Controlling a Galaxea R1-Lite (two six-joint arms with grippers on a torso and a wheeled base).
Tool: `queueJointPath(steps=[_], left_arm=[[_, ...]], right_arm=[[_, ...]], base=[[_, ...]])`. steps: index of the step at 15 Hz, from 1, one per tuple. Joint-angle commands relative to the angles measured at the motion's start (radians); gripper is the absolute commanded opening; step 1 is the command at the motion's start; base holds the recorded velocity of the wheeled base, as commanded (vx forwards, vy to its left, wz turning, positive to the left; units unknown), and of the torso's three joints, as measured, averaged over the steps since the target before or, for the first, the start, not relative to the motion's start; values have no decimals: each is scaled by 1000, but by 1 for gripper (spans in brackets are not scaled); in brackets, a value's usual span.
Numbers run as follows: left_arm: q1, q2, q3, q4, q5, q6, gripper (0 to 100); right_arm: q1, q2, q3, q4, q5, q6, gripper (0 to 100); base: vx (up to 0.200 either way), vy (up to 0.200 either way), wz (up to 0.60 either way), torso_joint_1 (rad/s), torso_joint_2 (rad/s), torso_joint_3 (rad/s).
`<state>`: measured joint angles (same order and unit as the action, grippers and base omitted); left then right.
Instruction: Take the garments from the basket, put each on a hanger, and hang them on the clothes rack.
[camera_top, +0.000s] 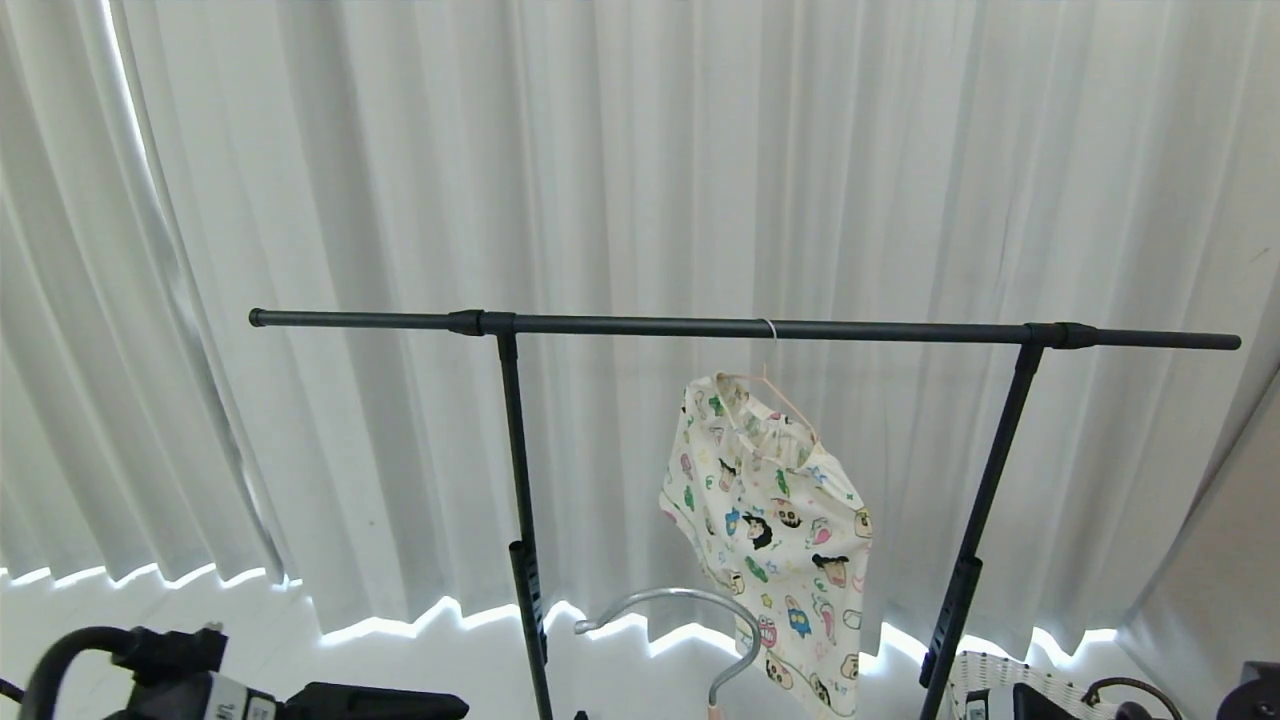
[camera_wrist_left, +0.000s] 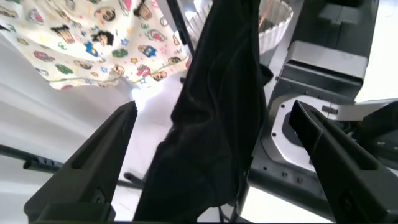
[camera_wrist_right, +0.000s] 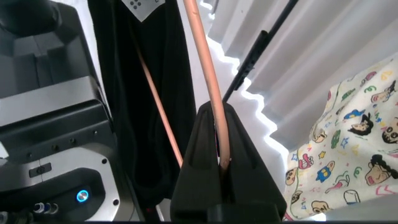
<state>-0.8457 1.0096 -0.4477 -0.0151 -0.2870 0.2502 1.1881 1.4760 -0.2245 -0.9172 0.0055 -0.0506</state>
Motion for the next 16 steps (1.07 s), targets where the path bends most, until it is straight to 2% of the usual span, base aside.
queueJointPath(steps=[1,3,5,9,10,16], left_arm=[[34,95,-13,-2,0,6,100],[57,127,-23,-16,-3,35,100],[63,159,-29,-63,-3,35,100],[63,167,-16,-74,-24,37,100],[65,169,-16,-74,-24,38,0],[63,165,-14,-74,-23,38,0]], right_arm=[[5,14,-18,0,7,-5,0],[10,20,-30,-2,19,-15,0],[25,21,-39,0,19,-23,0],[30,26,-58,0,13,-25,0],[30,26,-58,0,13,-25,0],[28,26,-70,-2,8,-18,0]], base=[[0,0,0,0,0,0],[0,0,0,0,0,0],[0,0,0,0,0,0],[0,0,0,0,0,0],[0,0,0,0,0,0],[0,0,0,0,0,0]])
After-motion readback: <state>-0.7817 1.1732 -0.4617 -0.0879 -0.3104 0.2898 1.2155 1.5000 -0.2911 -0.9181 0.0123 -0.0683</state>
